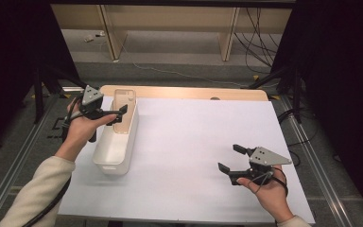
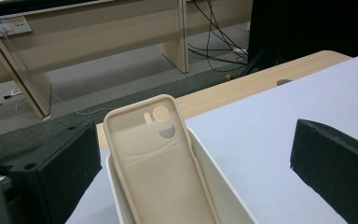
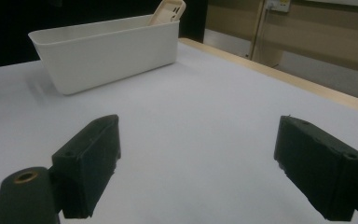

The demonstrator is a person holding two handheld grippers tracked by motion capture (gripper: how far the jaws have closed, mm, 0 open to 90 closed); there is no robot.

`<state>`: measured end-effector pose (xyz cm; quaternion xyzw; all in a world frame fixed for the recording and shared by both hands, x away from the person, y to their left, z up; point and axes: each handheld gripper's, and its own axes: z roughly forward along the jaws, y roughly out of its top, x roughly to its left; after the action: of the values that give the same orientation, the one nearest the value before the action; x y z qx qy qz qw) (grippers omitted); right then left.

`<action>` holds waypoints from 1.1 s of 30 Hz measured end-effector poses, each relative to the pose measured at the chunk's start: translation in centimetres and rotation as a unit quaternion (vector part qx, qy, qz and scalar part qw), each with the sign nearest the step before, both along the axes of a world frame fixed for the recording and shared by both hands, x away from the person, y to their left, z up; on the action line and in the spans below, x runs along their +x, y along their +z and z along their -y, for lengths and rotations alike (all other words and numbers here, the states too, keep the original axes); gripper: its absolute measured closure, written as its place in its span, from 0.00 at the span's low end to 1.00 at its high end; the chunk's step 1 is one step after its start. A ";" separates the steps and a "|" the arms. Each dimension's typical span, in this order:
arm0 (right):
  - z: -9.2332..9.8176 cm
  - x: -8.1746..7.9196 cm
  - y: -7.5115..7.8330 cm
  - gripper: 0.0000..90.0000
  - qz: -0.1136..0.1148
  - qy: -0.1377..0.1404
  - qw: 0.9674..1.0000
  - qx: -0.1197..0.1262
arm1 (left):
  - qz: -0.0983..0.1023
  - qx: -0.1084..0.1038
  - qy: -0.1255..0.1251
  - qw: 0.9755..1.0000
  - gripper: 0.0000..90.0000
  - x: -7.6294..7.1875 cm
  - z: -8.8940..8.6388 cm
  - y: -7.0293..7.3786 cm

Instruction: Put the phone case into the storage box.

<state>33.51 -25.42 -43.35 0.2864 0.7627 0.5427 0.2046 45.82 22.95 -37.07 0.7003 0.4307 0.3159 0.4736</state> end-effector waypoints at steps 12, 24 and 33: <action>0.0 0.1 0.0 0.17 0.012 0.000 1.000 0.000 | 0.004 -0.007 -0.014 1.000 0.00 -1.9 -0.2 -0.2; -0.1 0.2 0.0 0.17 0.017 0.004 1.000 0.006 | 0.011 -0.016 -0.029 0.999 0.01 -3.1 -0.1 -0.4; 0.0 0.1 0.2 0.17 0.014 0.004 1.000 0.000 | 0.023 -0.019 -0.053 0.998 0.01 -4.3 0.3 -0.4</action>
<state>33.57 -25.43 -43.17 0.2758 0.7610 0.5472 0.2128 41.47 22.70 -37.49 0.7057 0.3875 0.2982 0.5128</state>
